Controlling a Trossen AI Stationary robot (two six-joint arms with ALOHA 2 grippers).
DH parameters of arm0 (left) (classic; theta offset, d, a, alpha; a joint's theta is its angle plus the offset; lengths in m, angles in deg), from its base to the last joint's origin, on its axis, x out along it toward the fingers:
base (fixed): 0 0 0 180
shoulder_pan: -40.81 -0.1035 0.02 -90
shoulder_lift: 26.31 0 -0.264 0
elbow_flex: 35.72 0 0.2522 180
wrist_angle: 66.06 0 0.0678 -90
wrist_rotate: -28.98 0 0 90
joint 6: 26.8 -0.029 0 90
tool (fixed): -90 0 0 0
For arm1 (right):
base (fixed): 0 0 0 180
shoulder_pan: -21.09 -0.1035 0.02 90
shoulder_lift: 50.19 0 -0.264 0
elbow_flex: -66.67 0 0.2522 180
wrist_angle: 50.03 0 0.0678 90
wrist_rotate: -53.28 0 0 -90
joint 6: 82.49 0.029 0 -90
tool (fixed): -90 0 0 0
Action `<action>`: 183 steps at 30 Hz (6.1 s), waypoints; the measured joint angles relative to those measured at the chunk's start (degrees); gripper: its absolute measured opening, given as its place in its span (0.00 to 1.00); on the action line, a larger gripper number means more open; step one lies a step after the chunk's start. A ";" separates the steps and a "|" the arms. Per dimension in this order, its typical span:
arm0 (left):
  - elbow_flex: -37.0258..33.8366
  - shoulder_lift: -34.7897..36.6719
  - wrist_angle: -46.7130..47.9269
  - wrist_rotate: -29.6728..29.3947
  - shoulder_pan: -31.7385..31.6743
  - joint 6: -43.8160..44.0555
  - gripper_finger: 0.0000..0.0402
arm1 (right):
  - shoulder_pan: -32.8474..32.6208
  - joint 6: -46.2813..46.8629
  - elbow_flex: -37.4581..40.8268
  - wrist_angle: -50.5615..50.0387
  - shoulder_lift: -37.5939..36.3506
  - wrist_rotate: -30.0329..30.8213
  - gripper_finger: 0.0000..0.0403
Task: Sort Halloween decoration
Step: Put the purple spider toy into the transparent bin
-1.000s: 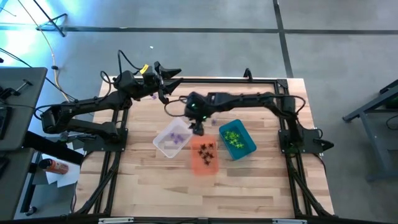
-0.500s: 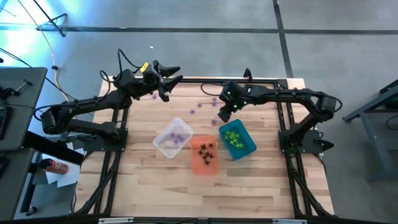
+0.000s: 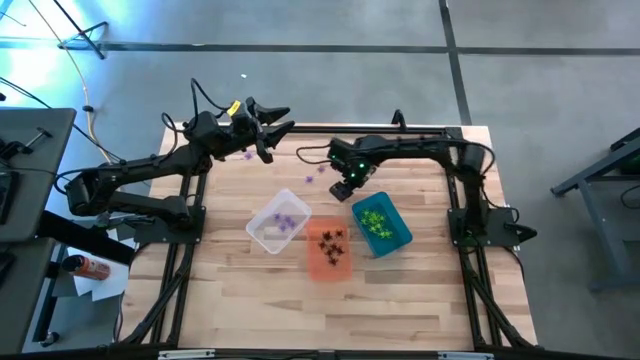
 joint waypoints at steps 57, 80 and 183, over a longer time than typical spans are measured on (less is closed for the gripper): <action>-0.04 4.71 10.84 1.46 -1.83 2.11 0.50 | -3.19 -4.89 32.83 29.02 -35.08 19.09 0.01; -0.04 -2.16 11.12 10.97 11.08 2.47 0.50 | -4.83 -11.87 42.66 73.87 -50.93 -3.62 0.00; 4.07 -13.36 67.13 -19.63 -15.43 18.26 0.36 | -3.54 0.50 41.82 69.92 -50.91 16.79 0.55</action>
